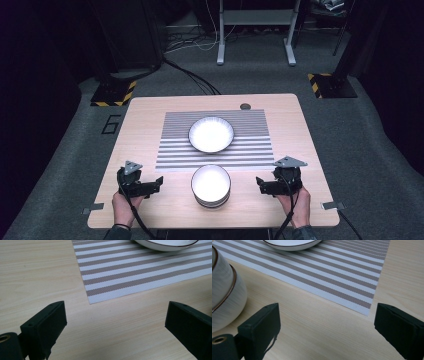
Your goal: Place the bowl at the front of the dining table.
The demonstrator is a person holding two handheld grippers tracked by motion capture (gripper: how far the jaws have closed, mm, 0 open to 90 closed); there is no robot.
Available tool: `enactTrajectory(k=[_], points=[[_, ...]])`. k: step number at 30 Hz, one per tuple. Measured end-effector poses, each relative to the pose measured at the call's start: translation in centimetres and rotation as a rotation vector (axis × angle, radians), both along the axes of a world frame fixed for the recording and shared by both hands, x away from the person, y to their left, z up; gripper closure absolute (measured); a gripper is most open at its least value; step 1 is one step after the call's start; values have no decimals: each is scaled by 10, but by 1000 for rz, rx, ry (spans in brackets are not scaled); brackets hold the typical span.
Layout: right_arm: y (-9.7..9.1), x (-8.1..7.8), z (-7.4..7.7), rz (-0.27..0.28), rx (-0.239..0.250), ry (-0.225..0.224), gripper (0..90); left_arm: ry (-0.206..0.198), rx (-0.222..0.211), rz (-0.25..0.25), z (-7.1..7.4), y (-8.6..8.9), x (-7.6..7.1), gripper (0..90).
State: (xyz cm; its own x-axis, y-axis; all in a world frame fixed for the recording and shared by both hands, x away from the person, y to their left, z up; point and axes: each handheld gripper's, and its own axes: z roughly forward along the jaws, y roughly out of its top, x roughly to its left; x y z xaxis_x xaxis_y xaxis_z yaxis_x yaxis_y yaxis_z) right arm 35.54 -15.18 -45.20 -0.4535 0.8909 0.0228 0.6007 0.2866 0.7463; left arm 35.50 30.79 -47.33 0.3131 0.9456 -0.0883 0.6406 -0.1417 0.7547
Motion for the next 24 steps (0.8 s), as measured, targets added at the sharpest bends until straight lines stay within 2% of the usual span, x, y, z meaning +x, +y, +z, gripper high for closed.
enactTrajectory(k=[10, 24], points=[[15, 0, 15, 38, 2, -19, 63, -12, -6, -35, 12, -9, -2, 39], [27, -1, 24, 74, -3, -30, 69, -27, -8, -68, 23, -21, -4, 45]])
